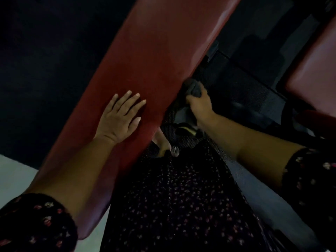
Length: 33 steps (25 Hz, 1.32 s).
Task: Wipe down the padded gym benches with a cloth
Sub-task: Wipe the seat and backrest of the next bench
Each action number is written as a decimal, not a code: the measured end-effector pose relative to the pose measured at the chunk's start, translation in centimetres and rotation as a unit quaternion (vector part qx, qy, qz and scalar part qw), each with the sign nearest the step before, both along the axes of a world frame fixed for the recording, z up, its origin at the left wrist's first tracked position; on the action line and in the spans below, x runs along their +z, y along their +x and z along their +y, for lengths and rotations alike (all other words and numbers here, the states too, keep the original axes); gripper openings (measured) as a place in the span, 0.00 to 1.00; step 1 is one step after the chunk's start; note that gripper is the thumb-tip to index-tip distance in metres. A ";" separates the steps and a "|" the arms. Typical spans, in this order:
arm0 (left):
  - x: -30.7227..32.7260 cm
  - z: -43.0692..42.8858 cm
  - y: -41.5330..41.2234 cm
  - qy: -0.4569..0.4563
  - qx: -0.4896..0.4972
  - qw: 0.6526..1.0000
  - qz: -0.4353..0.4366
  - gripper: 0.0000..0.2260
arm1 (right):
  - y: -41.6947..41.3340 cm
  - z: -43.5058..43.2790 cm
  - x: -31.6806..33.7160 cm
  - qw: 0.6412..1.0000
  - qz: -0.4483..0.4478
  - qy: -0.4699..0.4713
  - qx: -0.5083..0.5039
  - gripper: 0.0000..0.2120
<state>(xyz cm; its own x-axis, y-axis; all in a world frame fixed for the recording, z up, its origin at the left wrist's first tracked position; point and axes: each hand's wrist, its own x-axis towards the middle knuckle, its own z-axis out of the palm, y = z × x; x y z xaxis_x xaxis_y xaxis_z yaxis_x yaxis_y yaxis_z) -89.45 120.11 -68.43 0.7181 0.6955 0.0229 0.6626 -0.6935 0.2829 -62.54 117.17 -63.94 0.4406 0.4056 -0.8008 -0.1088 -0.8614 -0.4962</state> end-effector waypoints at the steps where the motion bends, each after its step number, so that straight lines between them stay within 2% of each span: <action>1: 0.1 -0.6 -1.1 -0.002 -0.014 1.000 0.007 0.22 | 0.6 -0.2 -0.1 1.000 -0.012 0.008 0.008 0.39; 3: 0.2 -2.0 -3.4 0.012 -0.024 0.999 0.023 0.22 | -0.4 -0.7 0.1 0.999 -0.023 0.022 -0.015 0.38; 5: 0.5 -3.8 -5.6 0.028 0.011 0.999 0.039 0.22 | -4.6 -2.3 0.6 0.999 -0.004 0.021 -0.036 0.39; 9: 1.0 -8.9 -8.3 0.014 0.117 0.991 0.066 0.23 | -11.1 -7.8 1.0 0.996 0.068 -0.030 0.042 0.45; 12: 0.6 -11.9 -8.4 -0.004 0.192 0.979 0.061 0.23 | -8.8 -7.3 -0.7 0.993 0.092 -0.022 0.071 0.48; 14: 0.2 -12.4 -8.4 -0.002 0.217 0.975 0.045 0.23 | -7.0 -6.0 -2.4 0.997 0.070 0.001 0.030 0.50; 19: -0.5 -12.5 -9.0 0.023 0.207 0.978 0.025 0.23 | -8.0 -3.8 -1.2 0.998 0.019 0.016 -0.059 0.44; 26: -1.1 -12.3 -9.1 0.022 0.205 0.978 0.022 0.24 | -11.0 -6.0 -0.8 0.996 0.039 -0.001 -0.074 0.44; 29: -1.1 -12.1 -9.1 0.023 0.203 0.979 0.024 0.24 | -11.4 -6.4 -0.5 0.999 0.016 -0.006 -0.043 0.43; 33: -1.2 -12.2 -9.3 0.024 0.197 0.980 0.030 0.24 | -14.4 -9.2 1.1 0.997 0.022 -0.054 0.058 0.44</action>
<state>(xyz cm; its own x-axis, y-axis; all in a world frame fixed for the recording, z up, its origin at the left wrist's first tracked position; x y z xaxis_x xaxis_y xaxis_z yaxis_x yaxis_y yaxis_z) -98.71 107.92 -69.66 0.3949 0.9183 0.0277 0.8963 -0.3917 0.2081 -76.99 107.97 -62.88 0.3602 0.3621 -0.8597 -0.0254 -0.9175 -0.3970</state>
